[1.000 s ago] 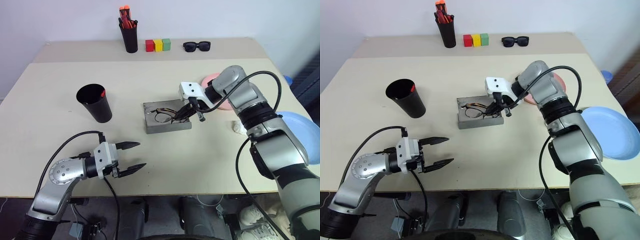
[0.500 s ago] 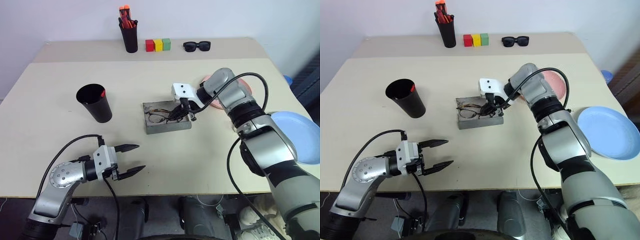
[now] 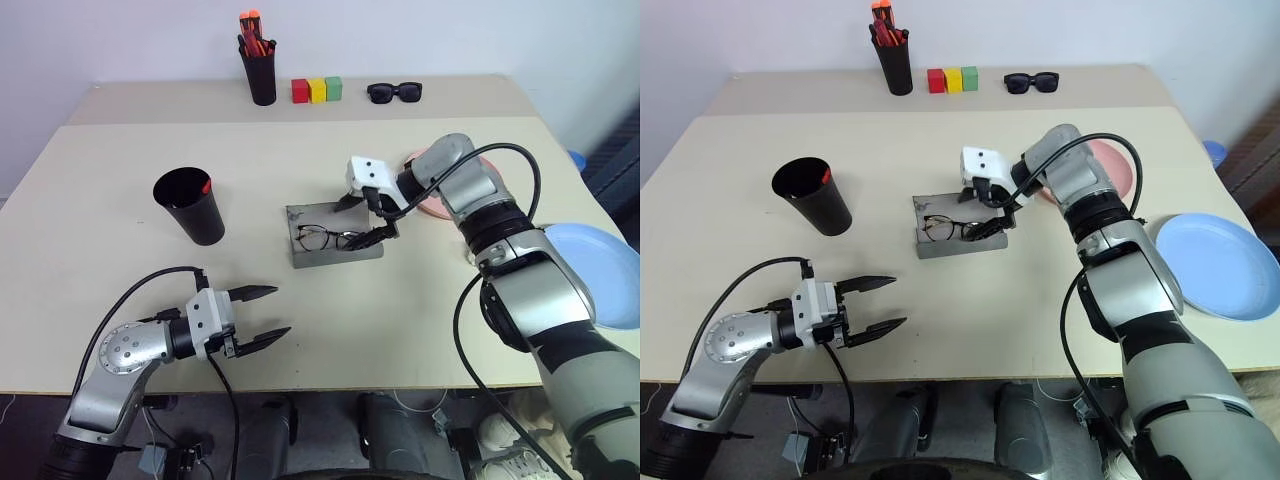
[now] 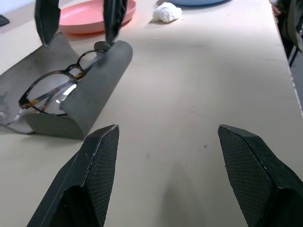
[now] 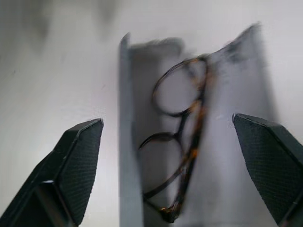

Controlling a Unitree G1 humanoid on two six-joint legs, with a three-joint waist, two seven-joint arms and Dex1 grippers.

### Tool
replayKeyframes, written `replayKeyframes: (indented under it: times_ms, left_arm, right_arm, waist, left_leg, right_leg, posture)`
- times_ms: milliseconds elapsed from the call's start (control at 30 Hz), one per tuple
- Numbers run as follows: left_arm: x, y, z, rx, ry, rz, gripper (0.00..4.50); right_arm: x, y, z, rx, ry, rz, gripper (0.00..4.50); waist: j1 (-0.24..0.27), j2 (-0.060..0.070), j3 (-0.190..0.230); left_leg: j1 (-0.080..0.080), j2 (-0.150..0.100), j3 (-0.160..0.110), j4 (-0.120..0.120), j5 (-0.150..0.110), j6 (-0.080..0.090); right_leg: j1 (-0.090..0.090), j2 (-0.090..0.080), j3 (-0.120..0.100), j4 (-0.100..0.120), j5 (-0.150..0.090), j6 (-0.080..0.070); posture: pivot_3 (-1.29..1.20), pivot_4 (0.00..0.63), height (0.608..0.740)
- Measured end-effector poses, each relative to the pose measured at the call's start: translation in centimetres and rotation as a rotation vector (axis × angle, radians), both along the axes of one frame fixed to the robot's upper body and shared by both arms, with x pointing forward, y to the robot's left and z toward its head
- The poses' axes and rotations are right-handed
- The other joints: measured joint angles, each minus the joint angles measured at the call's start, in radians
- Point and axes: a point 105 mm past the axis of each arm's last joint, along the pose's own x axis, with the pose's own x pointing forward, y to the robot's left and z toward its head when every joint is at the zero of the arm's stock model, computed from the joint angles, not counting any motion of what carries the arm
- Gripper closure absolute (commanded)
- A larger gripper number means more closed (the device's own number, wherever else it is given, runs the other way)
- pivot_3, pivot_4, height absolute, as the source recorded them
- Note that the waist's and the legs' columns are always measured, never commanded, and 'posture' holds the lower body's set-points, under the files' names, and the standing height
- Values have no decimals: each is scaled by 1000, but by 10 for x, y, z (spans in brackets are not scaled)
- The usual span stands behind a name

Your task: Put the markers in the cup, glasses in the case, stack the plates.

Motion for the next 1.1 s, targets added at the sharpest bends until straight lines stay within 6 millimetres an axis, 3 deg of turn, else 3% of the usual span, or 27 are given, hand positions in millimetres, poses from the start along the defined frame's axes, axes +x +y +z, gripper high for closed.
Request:
replayKeyframes:
  times_ms: [133,233,333,567,767,900,1100]
  left_arm:
    - [1,0,0,-8,-6,9,1091]
    - [3,2,-1,-24,-10,35,1091]
    - [9,7,4,-72,-12,88,1091]
    - [32,22,42,-222,-10,205,1091]
    - [40,19,57,-251,34,181,1091]
    - [45,20,69,-263,30,188,1091]
    - [51,10,88,-293,-5,172,1091]
  right_arm:
    - [2,-7,42,258,-41,-94,27]
    - [5,-26,59,431,-130,-225,27]
    - [4,-49,49,506,-200,-368,27]
    - [-13,-94,-3,454,-272,-634,27]
    - [-25,-102,-12,432,-329,-683,27]
    - [-30,-106,-28,403,-326,-713,27]
    - [-37,-103,-40,402,-334,-752,27]
  waist:
    - [2,0,0]
    - [8,0,0]
    - [9,-1,0]
    - [-1,0,-1]
    - [4,0,-1]
    - [5,0,-1]
    - [4,0,-1]
  left_leg:
    - [0,0,-1,-1,0,0]
    - [0,0,-1,-2,0,0]
    - [0,0,0,-1,0,0]
    - [0,0,2,1,0,0]
    - [0,1,4,3,0,0]
    - [0,0,4,4,0,0]
    - [1,0,4,4,0,0]
  right_leg:
    - [0,0,0,0,0,0]
    - [0,0,0,-1,0,0]
    - [1,-1,0,-1,0,0]
    - [0,-1,2,0,0,0]
    - [2,1,2,1,0,0]
    - [3,0,2,0,0,0]
    - [4,1,2,0,0,0]
  posture:
    - [0,150,740]
    - [0,150,740]
    - [0,150,740]
    - [0,150,740]
    - [0,150,740]
    - [0,150,740]
    - [0,150,740]
